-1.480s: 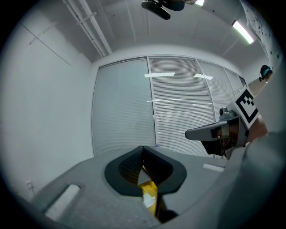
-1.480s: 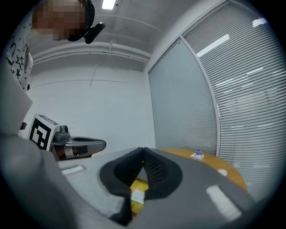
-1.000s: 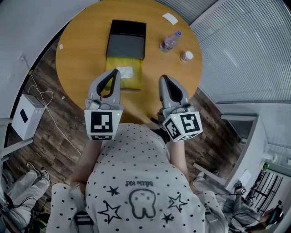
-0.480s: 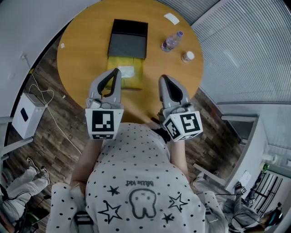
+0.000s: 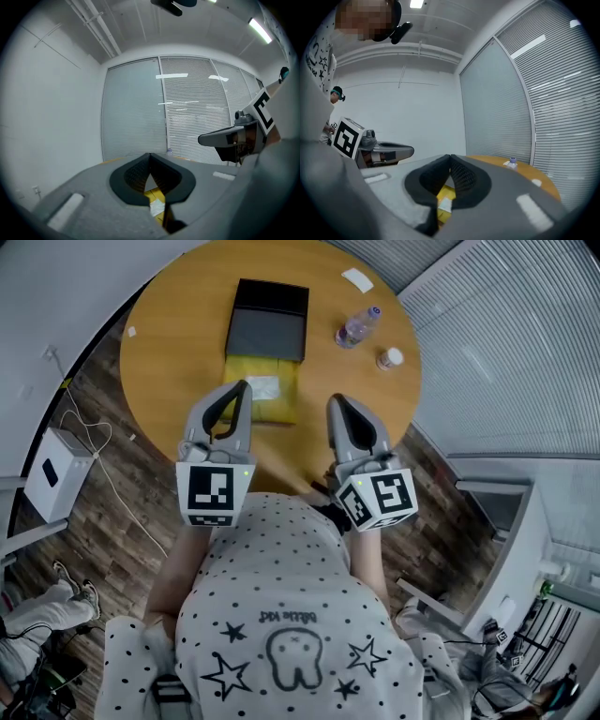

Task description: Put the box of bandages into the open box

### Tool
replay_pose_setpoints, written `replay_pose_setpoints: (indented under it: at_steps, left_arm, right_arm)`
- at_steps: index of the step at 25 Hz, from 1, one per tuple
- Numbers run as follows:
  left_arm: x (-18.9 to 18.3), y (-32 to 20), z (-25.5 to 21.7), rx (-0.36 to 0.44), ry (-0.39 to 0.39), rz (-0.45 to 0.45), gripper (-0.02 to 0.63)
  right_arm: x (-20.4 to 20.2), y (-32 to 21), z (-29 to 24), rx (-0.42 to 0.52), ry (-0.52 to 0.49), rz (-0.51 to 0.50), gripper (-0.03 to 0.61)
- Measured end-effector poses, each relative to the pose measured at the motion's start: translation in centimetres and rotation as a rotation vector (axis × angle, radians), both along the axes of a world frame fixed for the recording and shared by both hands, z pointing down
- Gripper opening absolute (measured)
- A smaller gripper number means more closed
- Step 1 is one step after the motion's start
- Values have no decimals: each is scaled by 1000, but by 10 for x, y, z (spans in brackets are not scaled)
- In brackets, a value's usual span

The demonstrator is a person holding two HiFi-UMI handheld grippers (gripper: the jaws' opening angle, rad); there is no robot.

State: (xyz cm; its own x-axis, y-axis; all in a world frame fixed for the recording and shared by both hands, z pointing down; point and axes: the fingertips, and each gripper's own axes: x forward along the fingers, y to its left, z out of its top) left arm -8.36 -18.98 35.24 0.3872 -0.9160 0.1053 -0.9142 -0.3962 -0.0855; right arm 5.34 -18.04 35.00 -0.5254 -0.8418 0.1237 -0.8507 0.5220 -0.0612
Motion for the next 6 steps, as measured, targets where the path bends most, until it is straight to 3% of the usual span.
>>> replay_pose_setpoints:
  at_steps: [6]
  left_arm:
    - [3, -4, 9, -31, -9, 12, 9]
  right_arm:
    - [2, -5, 3, -7, -4, -3, 5]
